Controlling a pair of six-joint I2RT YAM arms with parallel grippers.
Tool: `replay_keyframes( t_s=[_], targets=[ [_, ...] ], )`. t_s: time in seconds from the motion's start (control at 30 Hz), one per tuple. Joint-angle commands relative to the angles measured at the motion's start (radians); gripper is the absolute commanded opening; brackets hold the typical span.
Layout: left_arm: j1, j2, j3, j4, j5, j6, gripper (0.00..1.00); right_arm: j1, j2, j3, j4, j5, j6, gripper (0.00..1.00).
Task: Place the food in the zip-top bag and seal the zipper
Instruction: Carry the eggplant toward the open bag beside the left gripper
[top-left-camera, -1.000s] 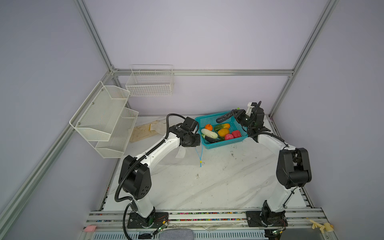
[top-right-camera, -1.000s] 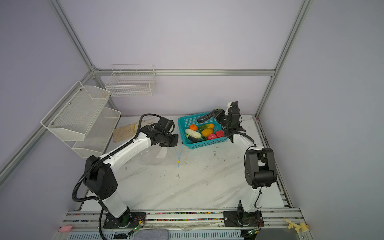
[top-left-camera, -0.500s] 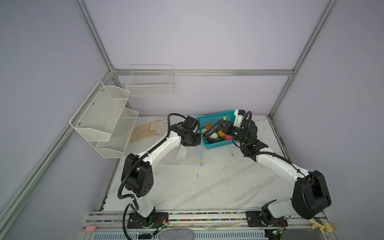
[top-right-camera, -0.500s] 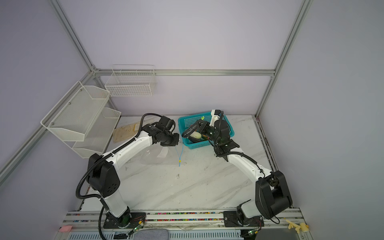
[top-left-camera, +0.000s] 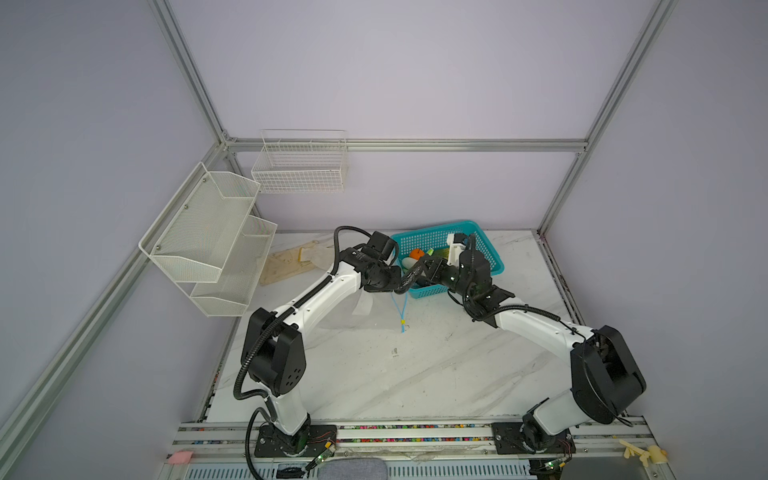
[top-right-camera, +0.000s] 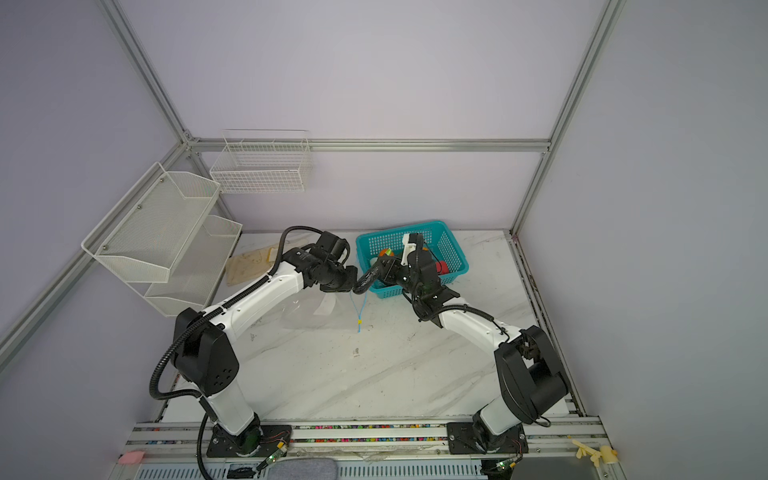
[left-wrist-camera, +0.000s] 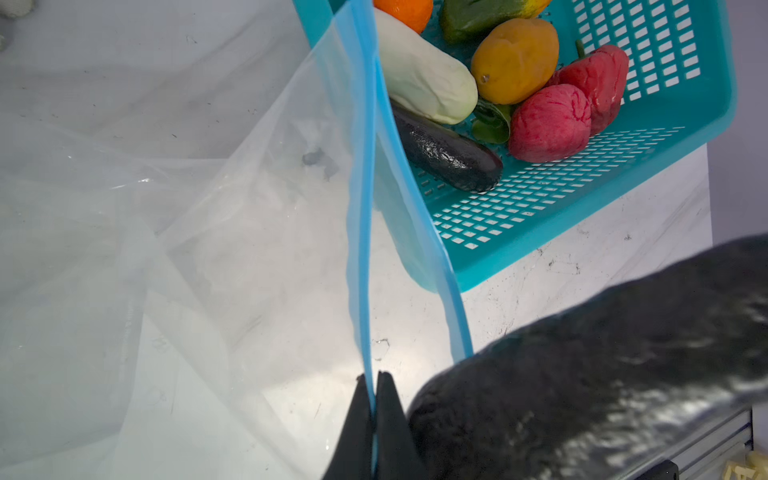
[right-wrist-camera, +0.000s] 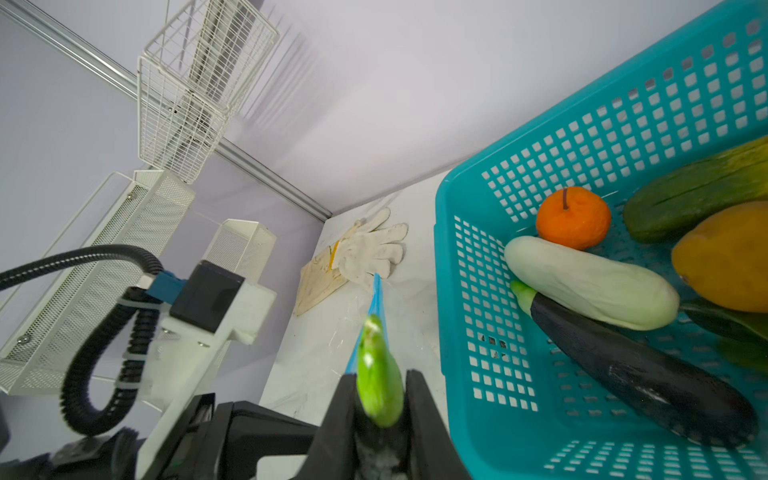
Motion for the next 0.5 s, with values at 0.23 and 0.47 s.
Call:
replay_keyframes(
  t_s=[0.23,0.47],
  targets=[
    [0.008,-0.077,0.04,0.013,0.001,-0.024,0.0,0.039,0.008,0.018,-0.004,0.085,-0.069,0.16],
    [0.007,-0.081,0.034,0.021,0.009,-0.034,0.0,0.089,0.023,0.036,-0.013,0.104,-0.114,0.19]
  ],
)
